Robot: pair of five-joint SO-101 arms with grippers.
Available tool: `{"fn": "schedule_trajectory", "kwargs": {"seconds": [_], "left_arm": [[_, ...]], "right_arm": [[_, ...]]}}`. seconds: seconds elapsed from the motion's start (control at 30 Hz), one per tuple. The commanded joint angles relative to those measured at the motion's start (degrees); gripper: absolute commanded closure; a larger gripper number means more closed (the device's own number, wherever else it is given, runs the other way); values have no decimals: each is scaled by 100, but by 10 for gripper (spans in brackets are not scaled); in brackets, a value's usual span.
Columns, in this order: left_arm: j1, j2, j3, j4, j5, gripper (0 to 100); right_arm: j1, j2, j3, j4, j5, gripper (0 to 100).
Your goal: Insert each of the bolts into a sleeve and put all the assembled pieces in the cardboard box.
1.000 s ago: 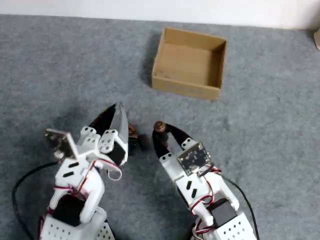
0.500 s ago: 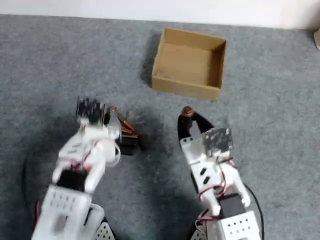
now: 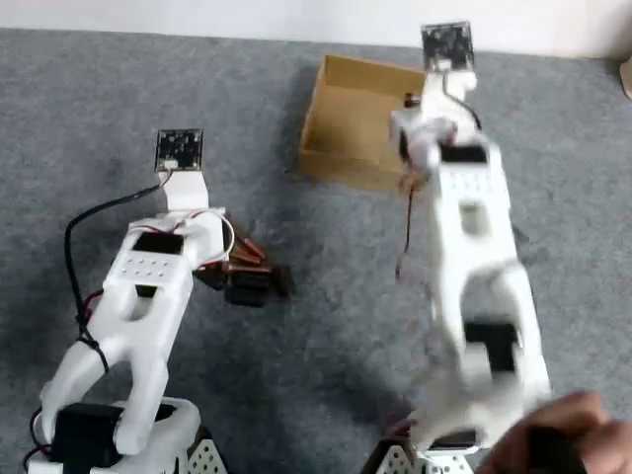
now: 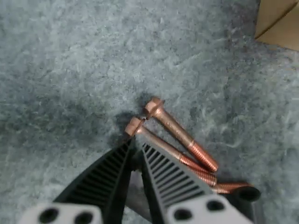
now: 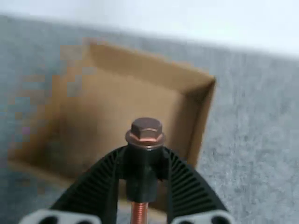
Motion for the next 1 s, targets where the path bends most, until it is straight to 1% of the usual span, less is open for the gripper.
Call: {"fn": "schedule_trajectory", "kwargs": {"seconds": [0.0,0.17,0.3,0.37,0.53,0.6,0.73,0.87,0.97], "left_arm": [[-48,22,-277,-123,88,994],[-48,31,-286,-123,88,994],[-48,31,-286,-123,88,994],[-48,31,-277,-123,88,994],[-48,40,-277,-123,88,994],[-48,48,-277,-123,88,994],[-48,48,-277,-123,88,994],[-75,48,-251,-290,88,994],[-84,48,-242,-308,88,994]], "right_arm": [[207,2114,-3618,1156,-62,993],[171,3960,-6941,2519,-44,992],[75,4866,-9033,3398,-26,980],[13,4936,-9033,3758,-26,916],[-4,4910,-8778,4453,-35,630],[-4,4778,-8778,4602,-62,560],[-92,4321,-8778,5103,-105,553],[-400,3486,-8769,5930,-624,553],[-637,2721,-8760,5930,-897,553]]}}
